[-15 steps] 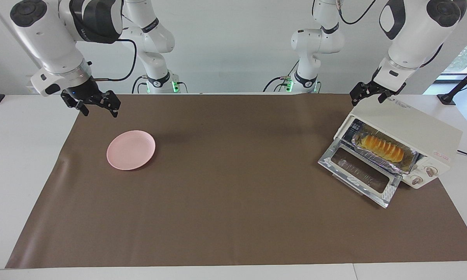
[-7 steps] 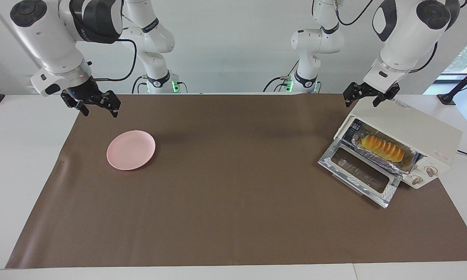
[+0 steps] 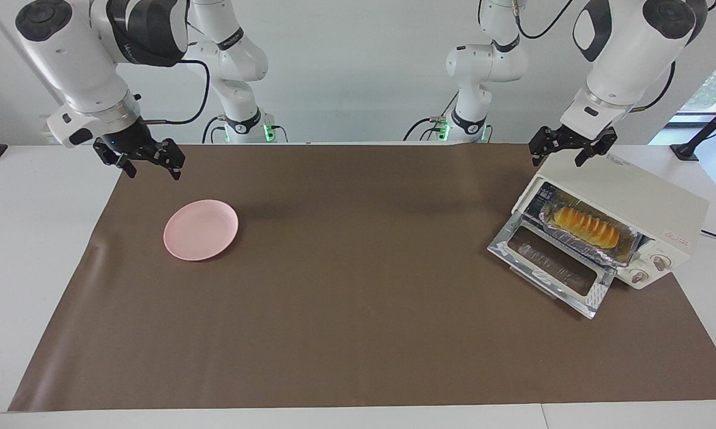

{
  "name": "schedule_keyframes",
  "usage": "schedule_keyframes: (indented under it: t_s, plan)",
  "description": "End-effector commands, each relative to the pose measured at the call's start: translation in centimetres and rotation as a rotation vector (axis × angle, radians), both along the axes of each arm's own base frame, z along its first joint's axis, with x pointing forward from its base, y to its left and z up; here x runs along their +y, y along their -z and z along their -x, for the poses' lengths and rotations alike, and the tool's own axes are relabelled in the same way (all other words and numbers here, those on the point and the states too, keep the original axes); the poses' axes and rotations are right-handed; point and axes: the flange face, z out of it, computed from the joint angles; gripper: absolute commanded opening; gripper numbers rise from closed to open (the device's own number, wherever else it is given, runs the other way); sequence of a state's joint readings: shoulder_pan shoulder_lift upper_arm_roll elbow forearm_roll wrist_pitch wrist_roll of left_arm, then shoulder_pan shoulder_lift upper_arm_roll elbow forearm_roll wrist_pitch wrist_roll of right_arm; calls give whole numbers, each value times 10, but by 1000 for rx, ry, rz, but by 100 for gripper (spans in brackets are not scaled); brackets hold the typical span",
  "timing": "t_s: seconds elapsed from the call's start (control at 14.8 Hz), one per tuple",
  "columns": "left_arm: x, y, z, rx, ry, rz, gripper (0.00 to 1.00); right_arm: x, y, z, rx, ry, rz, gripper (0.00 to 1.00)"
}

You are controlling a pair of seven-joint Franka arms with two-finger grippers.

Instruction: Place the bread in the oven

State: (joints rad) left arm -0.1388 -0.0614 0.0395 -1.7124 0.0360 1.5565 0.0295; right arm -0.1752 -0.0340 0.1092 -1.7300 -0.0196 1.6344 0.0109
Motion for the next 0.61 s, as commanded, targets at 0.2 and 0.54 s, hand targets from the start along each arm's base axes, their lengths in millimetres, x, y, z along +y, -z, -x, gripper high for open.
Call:
schedule_keyframes:
  t_s: [0.2, 0.54]
  plan:
    - [8, -6, -2, -22, -3, 18, 100, 0, -3, 2, 8, 9, -15, 100]
    - [6, -5, -2, -19, 2, 18, 100, 0, -3, 2, 8, 9, -15, 100]
